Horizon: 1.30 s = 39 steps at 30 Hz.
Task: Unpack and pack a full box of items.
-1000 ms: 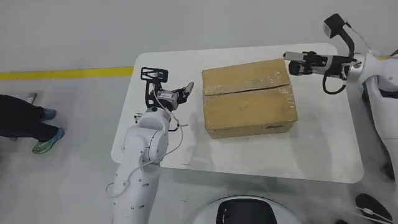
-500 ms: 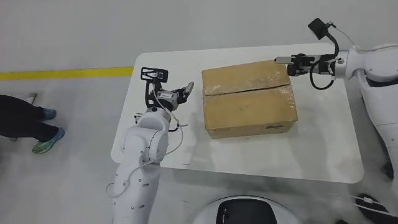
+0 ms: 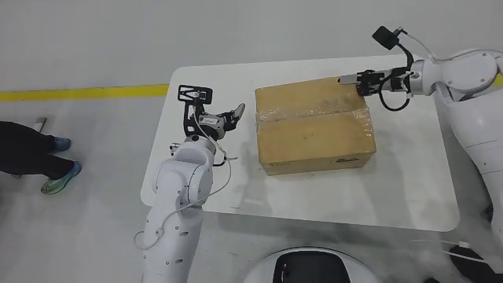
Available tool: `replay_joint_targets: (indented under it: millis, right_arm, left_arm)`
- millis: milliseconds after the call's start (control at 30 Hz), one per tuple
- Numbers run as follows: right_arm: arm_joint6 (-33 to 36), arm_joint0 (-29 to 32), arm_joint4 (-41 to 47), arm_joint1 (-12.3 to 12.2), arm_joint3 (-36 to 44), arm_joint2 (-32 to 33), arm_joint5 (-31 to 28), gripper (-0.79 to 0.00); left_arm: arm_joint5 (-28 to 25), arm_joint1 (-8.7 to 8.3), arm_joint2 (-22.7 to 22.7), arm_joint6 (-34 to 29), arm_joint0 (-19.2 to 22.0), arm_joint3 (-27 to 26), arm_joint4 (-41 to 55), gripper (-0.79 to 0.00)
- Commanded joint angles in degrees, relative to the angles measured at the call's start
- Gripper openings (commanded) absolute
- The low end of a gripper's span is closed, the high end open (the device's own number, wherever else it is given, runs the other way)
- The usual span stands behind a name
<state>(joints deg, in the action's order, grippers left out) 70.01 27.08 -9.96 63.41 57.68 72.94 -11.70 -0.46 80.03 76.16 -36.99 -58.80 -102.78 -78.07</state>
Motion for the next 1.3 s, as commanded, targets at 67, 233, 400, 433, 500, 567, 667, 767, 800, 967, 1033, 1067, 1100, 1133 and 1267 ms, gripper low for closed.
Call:
replay_joint_targets:
  millis: [67, 233, 400, 433, 500, 567, 667, 767, 800, 967, 1033, 1067, 1100, 1133, 1267]
  right_arm:
    - [0.7, -0.5, 0.2, 0.2, -0.2, -2.0, -0.7, -0.062]
    - [1.1, -1.1, 1.0, 0.4, -0.9, -3.4, -1.1, -0.234]
    - [1.4, -1.8, 0.8, 0.3, -1.7, -4.4, -1.5, -0.422]
    - [1.4, -1.9, 0.8, 0.3, -1.9, -4.5, -1.6, -0.428]
    - [1.3, -2.1, 0.4, 0.2, -2.0, -4.8, -1.7, -0.446]
    - [1.6, -2.2, 0.1, 0.1, -2.2, -5.1, -1.9, -0.493]
    - [1.6, -2.3, -0.3, -0.1, -2.4, -5.4, -2.0, -0.674]
    - [1.6, -2.5, -0.7, -0.1, -2.6, -6.0, -2.1, -0.785]
    - [1.6, -2.5, -0.5, -0.1, -2.6, -6.1, -2.2, -0.785]
    - [1.8, -3.2, 2.6, 0.4, -2.8, -7.6, -3.8, -0.785]
    - [2.3, -3.5, 4.3, 0.6, -2.7, -8.2, -4.2, -0.785]
    - [2.9, -3.7, 6.0, 0.8, -2.4, -8.4, -4.4, -0.785]
    - [3.2, -3.8, 6.6, 0.9, -2.3, -8.5, -4.5, -0.785]
    - [3.6, -4.0, 7.3, 0.9, -2.1, -8.5, -4.5, -0.785]
    - [5.5, -4.5, 9.0, 0.5, -1.2, -7.8, -3.8, -0.785]
  left_arm:
    - [0.0, 0.0, 0.0, 0.0, 0.0, 0.0, 0.0, 0.0]
    - [0.0, 0.0, 0.0, 0.0, 0.0, 0.0, 0.0, 0.0]
    - [0.0, 0.0, 0.0, 0.0, 0.0, 0.0, 0.0, 0.0]
    - [0.0, 0.0, 0.0, 0.0, 0.0, 0.0, 0.0, 0.0]
    - [0.0, 0.0, 0.0, 0.0, 0.0, 0.0, 0.0, 0.0]
    - [0.0, 0.0, 0.0, 0.0, 0.0, 0.0, 0.0, 0.0]
    - [0.0, 0.0, 0.0, 0.0, 0.0, 0.0, 0.0, 0.0]
    - [0.0, 0.0, 0.0, 0.0, 0.0, 0.0, 0.0, 0.0]
    - [0.0, 0.0, 0.0, 0.0, 0.0, 0.0, 0.0, 0.0]
    - [0.0, 0.0, 0.0, 0.0, 0.0, 0.0, 0.0, 0.0]
    - [0.0, 0.0, 0.0, 0.0, 0.0, 0.0, 0.0, 0.0]
    - [0.0, 0.0, 0.0, 0.0, 0.0, 0.0, 0.0, 0.0]
    - [0.0, 0.0, 0.0, 0.0, 0.0, 0.0, 0.0, 0.0]
    - [0.0, 0.0, 0.0, 0.0, 0.0, 0.0, 0.0, 0.0]
    - [0.0, 0.0, 0.0, 0.0, 0.0, 0.0, 0.0, 0.0]
